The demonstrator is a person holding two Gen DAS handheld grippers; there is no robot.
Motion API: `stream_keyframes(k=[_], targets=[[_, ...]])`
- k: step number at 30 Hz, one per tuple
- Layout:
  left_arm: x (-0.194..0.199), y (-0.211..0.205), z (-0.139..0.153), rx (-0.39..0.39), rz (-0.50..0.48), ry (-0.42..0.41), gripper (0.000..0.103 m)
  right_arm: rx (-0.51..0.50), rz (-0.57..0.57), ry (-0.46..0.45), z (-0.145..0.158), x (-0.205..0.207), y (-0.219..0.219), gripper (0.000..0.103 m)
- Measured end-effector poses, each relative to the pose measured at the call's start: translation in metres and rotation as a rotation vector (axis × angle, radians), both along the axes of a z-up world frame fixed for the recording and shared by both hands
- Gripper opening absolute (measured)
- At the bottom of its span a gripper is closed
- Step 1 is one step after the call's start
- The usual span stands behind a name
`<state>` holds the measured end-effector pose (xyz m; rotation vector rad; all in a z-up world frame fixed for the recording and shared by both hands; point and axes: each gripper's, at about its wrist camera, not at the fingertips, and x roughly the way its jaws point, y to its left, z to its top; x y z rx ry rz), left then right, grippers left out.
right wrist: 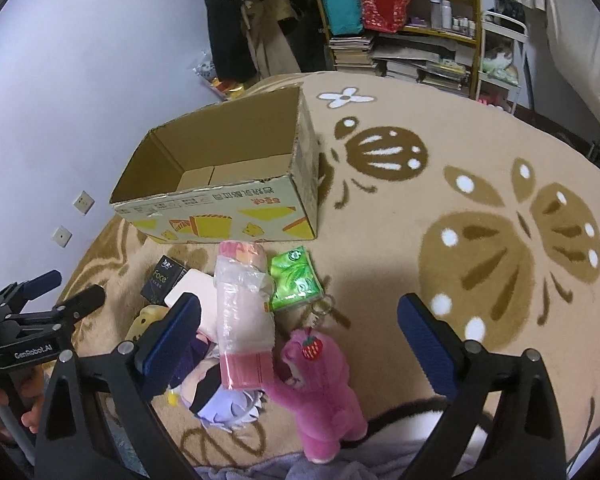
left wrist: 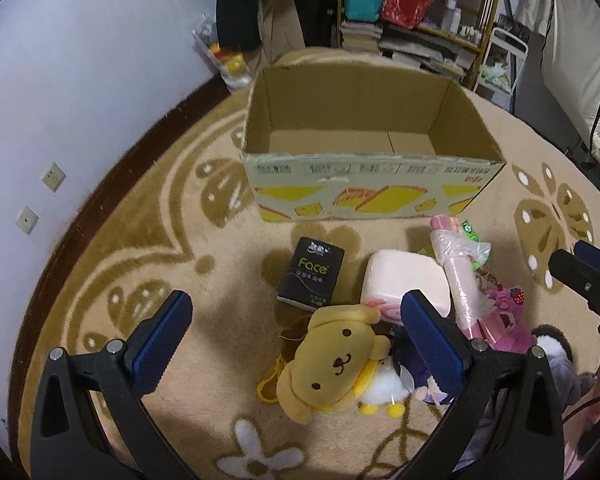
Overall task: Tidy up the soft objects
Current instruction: 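Lower the left tool onto the yellow dog plush while the right tool lowers onto the pink-wrapped package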
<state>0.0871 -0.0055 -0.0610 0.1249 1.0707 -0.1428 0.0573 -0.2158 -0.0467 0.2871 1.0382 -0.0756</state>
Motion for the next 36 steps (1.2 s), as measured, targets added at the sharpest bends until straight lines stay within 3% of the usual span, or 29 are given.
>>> stream_keyframes(k=[6, 17, 25, 36], targets=[[0.015, 0.002, -0.015, -0.012, 0.002, 0.074, 0.103, -0.006, 0.060, 0.022, -0.015, 0.018, 0.011, 0.100], [0.024, -0.007, -0.047, 0.036, -0.058, 0.161, 0.103, 0.004, 0.149, 0.083, -0.048, 0.041, 0.036, 0.088], [0.024, -0.007, -0.066, 0.007, -0.071, 0.237, 0.103, 0.048, 0.146, 0.100, -0.058, 0.044, 0.035, 0.075], [0.035, -0.001, -0.089, -0.040, -0.043, 0.342, 0.103, 0.061, 0.124, 0.119, -0.071, 0.048, 0.034, 0.074]])
